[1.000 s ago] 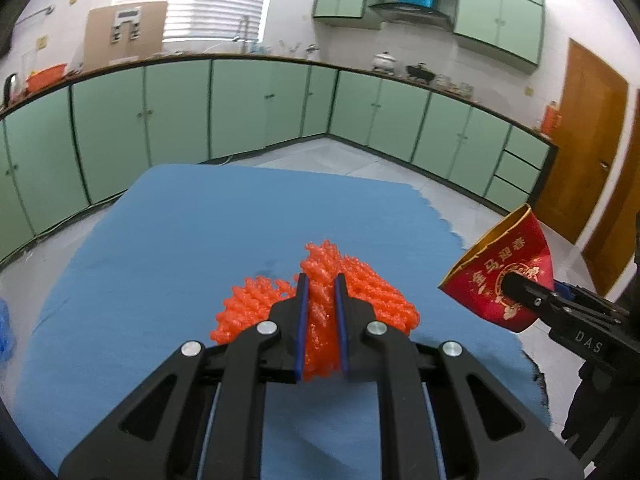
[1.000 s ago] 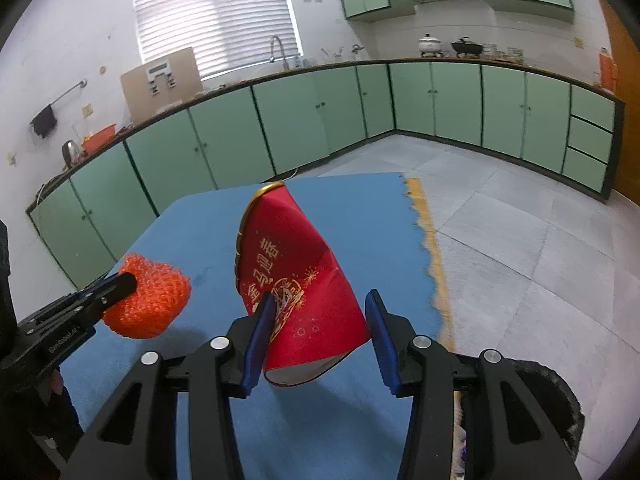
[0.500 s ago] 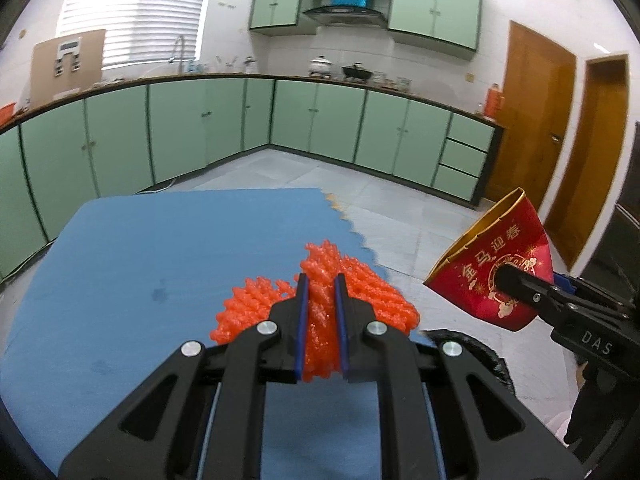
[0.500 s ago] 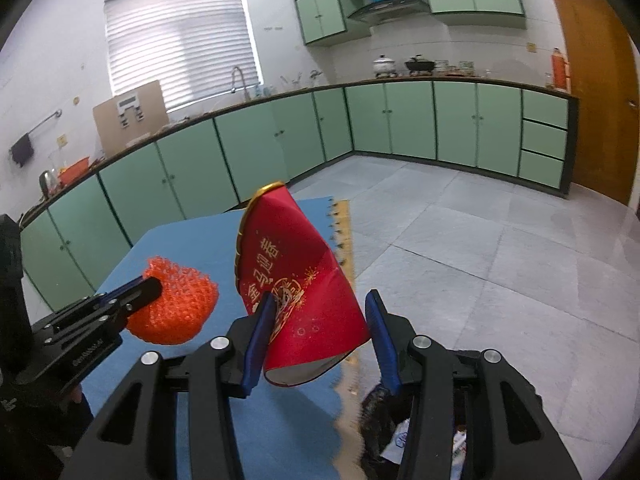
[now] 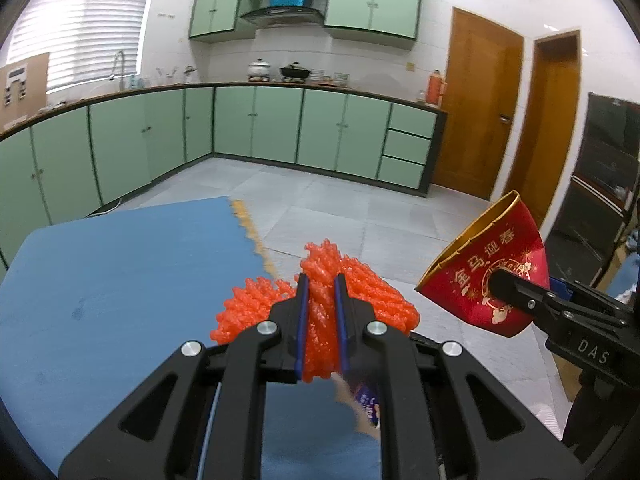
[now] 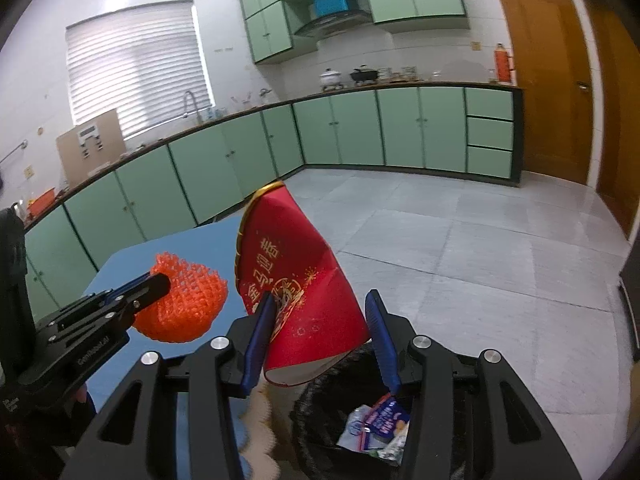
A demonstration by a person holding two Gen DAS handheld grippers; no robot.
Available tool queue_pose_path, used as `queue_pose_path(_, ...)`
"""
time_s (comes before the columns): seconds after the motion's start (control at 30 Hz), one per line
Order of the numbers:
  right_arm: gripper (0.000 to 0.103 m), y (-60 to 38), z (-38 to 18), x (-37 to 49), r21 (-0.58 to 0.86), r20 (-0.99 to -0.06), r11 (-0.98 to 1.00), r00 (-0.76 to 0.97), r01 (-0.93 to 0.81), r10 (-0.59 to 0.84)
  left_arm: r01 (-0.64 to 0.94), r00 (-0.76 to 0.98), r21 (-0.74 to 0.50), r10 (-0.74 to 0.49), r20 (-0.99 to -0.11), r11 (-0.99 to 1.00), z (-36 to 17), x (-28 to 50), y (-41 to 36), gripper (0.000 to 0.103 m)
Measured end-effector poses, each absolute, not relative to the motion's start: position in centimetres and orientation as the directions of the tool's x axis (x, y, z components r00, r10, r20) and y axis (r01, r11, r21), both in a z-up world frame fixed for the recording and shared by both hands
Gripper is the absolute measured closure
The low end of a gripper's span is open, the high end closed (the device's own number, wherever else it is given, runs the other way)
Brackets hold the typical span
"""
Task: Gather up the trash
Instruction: 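Carry the orange foam and red paper cup over the black bin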
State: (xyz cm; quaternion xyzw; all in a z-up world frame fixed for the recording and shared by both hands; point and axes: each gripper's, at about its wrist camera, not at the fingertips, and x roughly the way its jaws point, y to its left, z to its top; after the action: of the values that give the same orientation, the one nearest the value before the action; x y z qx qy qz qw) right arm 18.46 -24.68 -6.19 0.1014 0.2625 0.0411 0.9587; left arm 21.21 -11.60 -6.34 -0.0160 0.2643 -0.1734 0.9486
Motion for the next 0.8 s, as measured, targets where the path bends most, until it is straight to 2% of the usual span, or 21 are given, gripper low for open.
queue_pose_path(0.47, 0.057, -29.9, -7.2, 16.2, 0.175, -0.519, 0.978, 0.855, 0.113, -0.006, 0.434, 0.753, -0.095, -0.419, -0.507, 0.896, -8.2, 21.0, -18.7, 0.092)
queue_pose_path(0.8, 0.057, -32.1, -9.4, 16.4, 0.193, -0.554, 0.968, 0.832, 0.159, -0.026, 0.472, 0.712, -0.086, -0.437, -0.551, 0.878, -10.7, 22.2, -21.7, 0.092)
